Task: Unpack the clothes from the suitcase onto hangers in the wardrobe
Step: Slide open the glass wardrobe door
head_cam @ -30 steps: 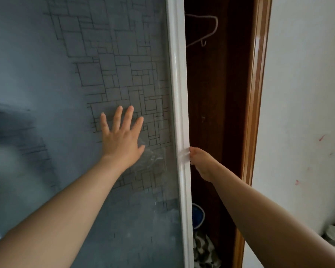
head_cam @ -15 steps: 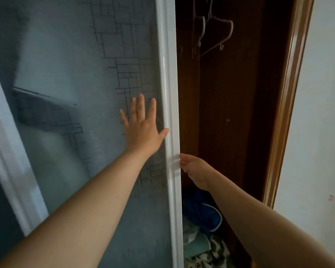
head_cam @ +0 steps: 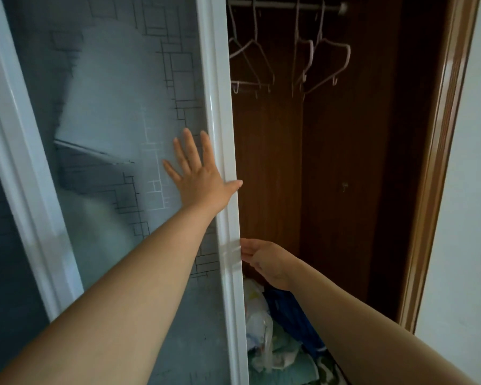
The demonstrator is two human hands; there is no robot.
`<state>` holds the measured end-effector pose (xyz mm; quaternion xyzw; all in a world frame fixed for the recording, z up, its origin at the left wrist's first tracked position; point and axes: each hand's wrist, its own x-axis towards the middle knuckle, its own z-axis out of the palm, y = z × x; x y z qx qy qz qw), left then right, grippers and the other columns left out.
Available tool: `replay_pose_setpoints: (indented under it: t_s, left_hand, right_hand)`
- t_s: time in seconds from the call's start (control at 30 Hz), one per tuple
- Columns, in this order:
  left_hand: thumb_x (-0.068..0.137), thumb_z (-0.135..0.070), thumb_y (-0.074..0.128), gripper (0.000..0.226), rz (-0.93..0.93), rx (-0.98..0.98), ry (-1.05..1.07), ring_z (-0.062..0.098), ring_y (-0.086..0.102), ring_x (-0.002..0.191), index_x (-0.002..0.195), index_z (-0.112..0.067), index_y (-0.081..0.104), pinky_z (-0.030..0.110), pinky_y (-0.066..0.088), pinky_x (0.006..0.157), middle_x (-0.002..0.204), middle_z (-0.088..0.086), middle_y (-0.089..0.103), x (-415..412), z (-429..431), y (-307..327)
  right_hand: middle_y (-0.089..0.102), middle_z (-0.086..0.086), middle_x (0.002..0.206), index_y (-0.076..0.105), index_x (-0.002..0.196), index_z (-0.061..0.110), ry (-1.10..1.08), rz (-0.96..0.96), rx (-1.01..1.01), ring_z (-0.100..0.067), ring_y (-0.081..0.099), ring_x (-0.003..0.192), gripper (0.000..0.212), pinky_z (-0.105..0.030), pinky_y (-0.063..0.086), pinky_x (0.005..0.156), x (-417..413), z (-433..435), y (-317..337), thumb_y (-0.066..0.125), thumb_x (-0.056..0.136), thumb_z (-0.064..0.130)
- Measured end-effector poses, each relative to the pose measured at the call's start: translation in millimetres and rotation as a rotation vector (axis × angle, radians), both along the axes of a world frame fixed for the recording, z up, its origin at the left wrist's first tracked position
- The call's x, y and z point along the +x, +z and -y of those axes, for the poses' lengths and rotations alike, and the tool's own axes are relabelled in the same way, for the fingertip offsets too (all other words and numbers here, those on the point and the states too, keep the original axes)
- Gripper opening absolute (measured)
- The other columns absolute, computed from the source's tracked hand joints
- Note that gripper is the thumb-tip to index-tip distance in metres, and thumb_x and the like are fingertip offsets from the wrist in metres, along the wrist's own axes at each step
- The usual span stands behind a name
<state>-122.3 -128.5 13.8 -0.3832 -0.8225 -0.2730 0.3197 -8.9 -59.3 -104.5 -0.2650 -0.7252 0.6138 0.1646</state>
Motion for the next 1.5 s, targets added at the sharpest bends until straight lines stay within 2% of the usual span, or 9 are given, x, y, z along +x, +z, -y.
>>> replay_pose_setpoints:
  t_s: [0.07, 0.23, 0.43, 0.8, 0.93, 1.03, 1.17, 1.37, 1.5]
  left_hand:
    - [0.071, -0.074, 0.059, 0.125, 0.029, 0.021, 0.023, 0.035, -0.026, 0.143, 0.149, -0.018, -0.022, 0.062, -0.01, 0.11, 0.155, 0.012, -0.029, -2.2, 2.5, 1.5]
    - [0.075, -0.068, 0.062, 0.123, 0.023, 0.034, 0.084, 0.035, -0.024, 0.143, 0.148, -0.017, -0.024, 0.062, -0.005, 0.113, 0.156, 0.013, -0.028, -16.6, 18.8, 2.1]
    - [0.075, -0.069, 0.06, 0.123, -0.013, 0.0, 0.166, 0.035, -0.02, 0.144, 0.148, -0.015, -0.023, 0.057, -0.008, 0.113, 0.156, 0.015, -0.026, -38.6, 46.8, 1.8]
    - [0.088, -0.064, 0.045, 0.103, -0.142, -0.003, 0.324, 0.03, -0.016, 0.146, 0.149, -0.012, -0.02, 0.056, -0.012, 0.112, 0.159, 0.013, -0.017, -74.2, 94.8, -15.3]
    - [0.09, -0.062, 0.042, 0.098, -0.175, -0.004, 0.367, 0.031, -0.016, 0.146, 0.15, -0.014, -0.018, 0.057, -0.013, 0.112, 0.159, 0.015, -0.017, -81.2, 108.3, -17.0]
    - [0.091, -0.061, 0.04, 0.094, -0.196, -0.017, 0.39, 0.031, -0.017, 0.146, 0.15, -0.018, -0.019, 0.058, -0.013, 0.111, 0.158, 0.015, -0.018, -88.2, 116.8, -18.1]
    - [0.092, -0.06, 0.039, 0.093, -0.189, -0.029, 0.44, 0.031, -0.02, 0.145, 0.149, -0.019, -0.021, 0.058, -0.012, 0.113, 0.158, 0.015, -0.021, -98.4, 128.3, -17.8]
    - [0.094, -0.058, 0.037, 0.089, -0.208, -0.033, 0.5, 0.029, -0.022, 0.145, 0.15, -0.017, -0.018, 0.057, -0.013, 0.113, 0.157, 0.015, -0.023, -109.5, 145.4, -19.0]
    - [0.095, -0.051, 0.04, 0.085, -0.302, -0.062, 0.521, 0.031, -0.02, 0.145, 0.151, -0.013, -0.012, 0.056, -0.01, 0.115, 0.157, 0.017, -0.02, -115.4, 156.5, -21.7]
  right_hand:
    - [0.054, -0.002, 0.138, 0.051, 0.138, 0.011, 0.026, 0.0, -0.002, -0.016, 0.047, 0.131, 0.064, -0.031, 0.029, 0.113, -7.2, 3.4, 2.1, 0.031, 0.085, -0.019]
    - [0.051, -0.006, 0.142, 0.045, 0.142, 0.01, 0.115, 0.011, -0.012, -0.019, 0.043, 0.135, 0.065, -0.036, 0.026, 0.117, -27.9, 10.6, 1.4, 0.031, 0.086, -0.02]
    - [0.052, -0.003, 0.142, 0.048, 0.14, 0.01, 0.204, -0.02, -0.062, -0.016, 0.043, 0.134, 0.075, -0.043, 0.012, 0.121, -41.0, 35.1, 4.4, 0.022, 0.079, -0.024]
    - [0.049, -0.002, 0.144, 0.045, 0.141, 0.009, 0.326, -0.009, -0.127, -0.02, 0.041, 0.136, 0.079, -0.038, 0.017, 0.12, -89.9, 69.1, 1.9, 0.019, 0.075, -0.027]
    - [0.051, -0.002, 0.142, 0.048, 0.14, 0.01, 0.333, 0.02, -0.099, -0.019, 0.046, 0.132, 0.084, -0.04, 0.02, 0.119, -106.6, 77.3, 0.6, 0.016, 0.072, -0.027]
    - [0.048, -0.001, 0.144, 0.047, 0.141, 0.013, 0.361, 0.033, -0.08, -0.019, 0.045, 0.132, 0.085, -0.048, 0.017, 0.119, -116.0, 85.8, -1.0, 0.016, 0.072, -0.027]
    - [0.041, 0.0, 0.149, 0.041, 0.145, 0.014, 0.411, 0.027, -0.049, -0.021, 0.039, 0.138, 0.075, -0.044, 0.018, 0.119, -122.3, 99.3, 3.0, 0.023, 0.084, -0.024]
    - [0.042, -0.004, 0.149, 0.044, 0.142, 0.01, 0.42, -0.045, -0.086, -0.024, 0.032, 0.141, 0.057, -0.036, 0.023, 0.118, -131.2, 115.8, 3.5, 0.029, 0.092, -0.016]
    - [0.04, -0.005, 0.15, 0.041, 0.144, 0.009, 0.455, -0.049, -0.09, -0.023, 0.032, 0.141, 0.059, -0.037, 0.021, 0.118, -137.9, 125.7, 3.1, 0.027, 0.091, -0.016]
